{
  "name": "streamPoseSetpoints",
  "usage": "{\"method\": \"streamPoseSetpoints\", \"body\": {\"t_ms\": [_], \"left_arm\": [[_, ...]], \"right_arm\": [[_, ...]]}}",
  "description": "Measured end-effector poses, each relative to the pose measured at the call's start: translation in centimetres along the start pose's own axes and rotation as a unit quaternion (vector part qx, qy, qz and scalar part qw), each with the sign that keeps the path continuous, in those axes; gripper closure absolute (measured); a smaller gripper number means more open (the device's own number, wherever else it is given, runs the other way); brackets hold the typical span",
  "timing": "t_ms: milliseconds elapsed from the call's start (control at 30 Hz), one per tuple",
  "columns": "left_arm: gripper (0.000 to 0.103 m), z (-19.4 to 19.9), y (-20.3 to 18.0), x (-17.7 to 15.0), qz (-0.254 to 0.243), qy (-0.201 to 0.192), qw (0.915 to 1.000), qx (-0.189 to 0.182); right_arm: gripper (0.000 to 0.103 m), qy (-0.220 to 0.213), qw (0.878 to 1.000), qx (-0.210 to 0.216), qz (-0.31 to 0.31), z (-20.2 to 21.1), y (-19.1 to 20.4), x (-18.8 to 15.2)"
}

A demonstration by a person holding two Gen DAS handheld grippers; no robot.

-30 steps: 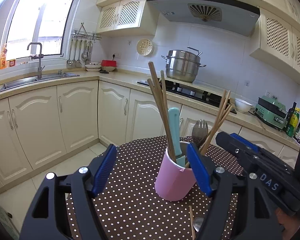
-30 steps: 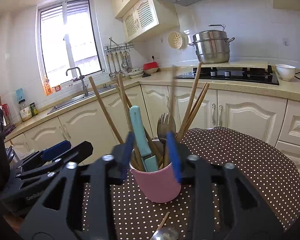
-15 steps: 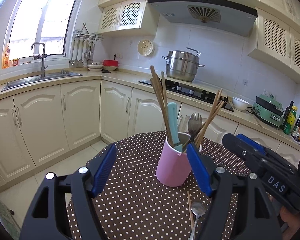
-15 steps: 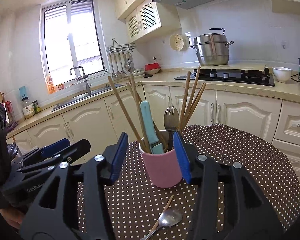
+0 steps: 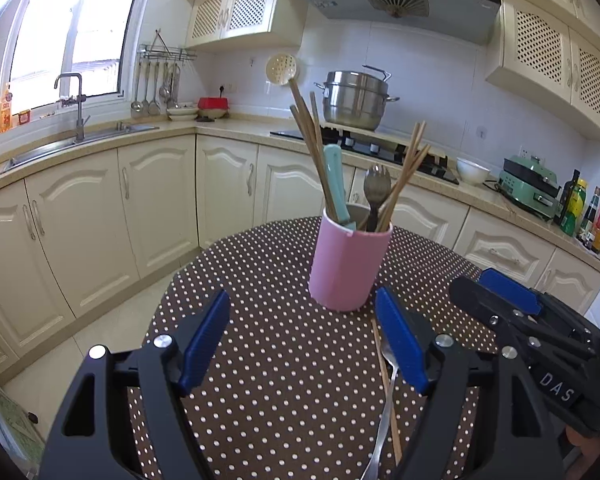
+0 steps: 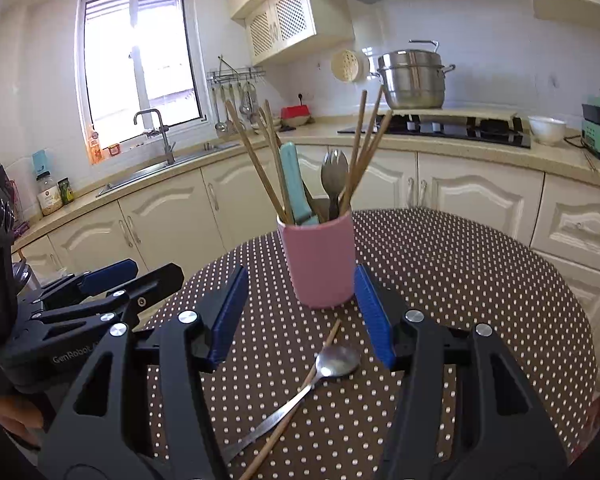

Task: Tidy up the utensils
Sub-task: 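Move both tools back down from the cup to the metal spoon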

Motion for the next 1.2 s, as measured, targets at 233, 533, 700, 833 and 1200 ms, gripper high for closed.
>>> {"method": "streamPoseSetpoints", "body": {"t_ms": [233,533,700,833,1200], "left_arm": [[0.029,-0.8,-0.7,-1.5,-0.016,0.036,0.9992,-0.013],[0.029,-2.5,-1.5,-3.4,-0.021,0.087,0.9953,-0.036],[0.029,-3.3,-0.5,-4.2,0.002,0.11,0.9934,-0.031],[0.029,-4.0,0.3,-4.8,0.017,0.128,0.9911,-0.032],[0.029,-6.7,-0.3,-5.8,0.009,0.179,0.9831,-0.036]], "right_arm": [[0.046,0.027,1.0,-0.014,-0.005,-0.1,-0.8,-2.0],[0.042,0.057,0.997,-0.037,-0.021,-0.6,-3.0,-3.9],[0.041,0.075,0.996,-0.047,-0.029,-0.9,-4.0,-4.8],[0.041,0.083,0.995,-0.052,-0.033,-1.1,-4.6,-5.2],[0.039,0.104,0.991,-0.05,-0.063,-1.9,-5.9,-5.6]]}}
Point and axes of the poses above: each gripper's, at about its wrist camera, not at the fingertips, and z roughly against the way its jaws point, y to its left, x to its top, the point moved 3 cm from there along -z, roughly the way its jaws point, and after that the axes turned 15 degrees about -x, right-handed, at the moved point
